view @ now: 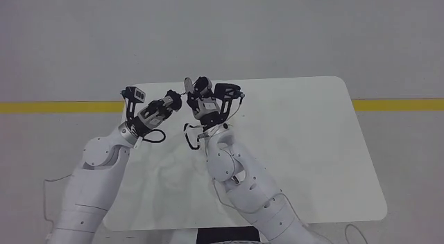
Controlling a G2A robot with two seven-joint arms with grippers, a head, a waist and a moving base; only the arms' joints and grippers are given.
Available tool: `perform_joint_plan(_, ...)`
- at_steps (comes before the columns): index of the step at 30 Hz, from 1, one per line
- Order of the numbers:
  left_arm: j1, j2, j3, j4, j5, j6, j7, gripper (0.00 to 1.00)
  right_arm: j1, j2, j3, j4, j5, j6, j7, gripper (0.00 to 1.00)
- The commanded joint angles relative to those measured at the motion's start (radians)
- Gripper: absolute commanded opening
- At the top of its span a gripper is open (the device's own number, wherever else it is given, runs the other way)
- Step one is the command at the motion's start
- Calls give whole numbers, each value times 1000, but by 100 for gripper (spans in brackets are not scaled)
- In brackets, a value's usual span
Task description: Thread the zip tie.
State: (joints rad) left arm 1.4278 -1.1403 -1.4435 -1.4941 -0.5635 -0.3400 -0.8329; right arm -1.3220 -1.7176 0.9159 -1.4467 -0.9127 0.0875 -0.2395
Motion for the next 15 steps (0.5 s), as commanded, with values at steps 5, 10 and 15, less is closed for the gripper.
perform_joint_plan(5, -4, 2, -2, 9, -8, 0, 3, 0, -16, 10, 19, -27, -20, -48, 12, 34)
perform_joint_plan(10, -6, 3, -1, 14, -19, 0, 7, 0, -32, 22, 35, -50, -45, -95, 36, 32)
perform_joint_plan(15, -8, 4, 5, 16, -27, 0, 8, 0, -40, 29, 43, -62, -57, -121, 46, 21)
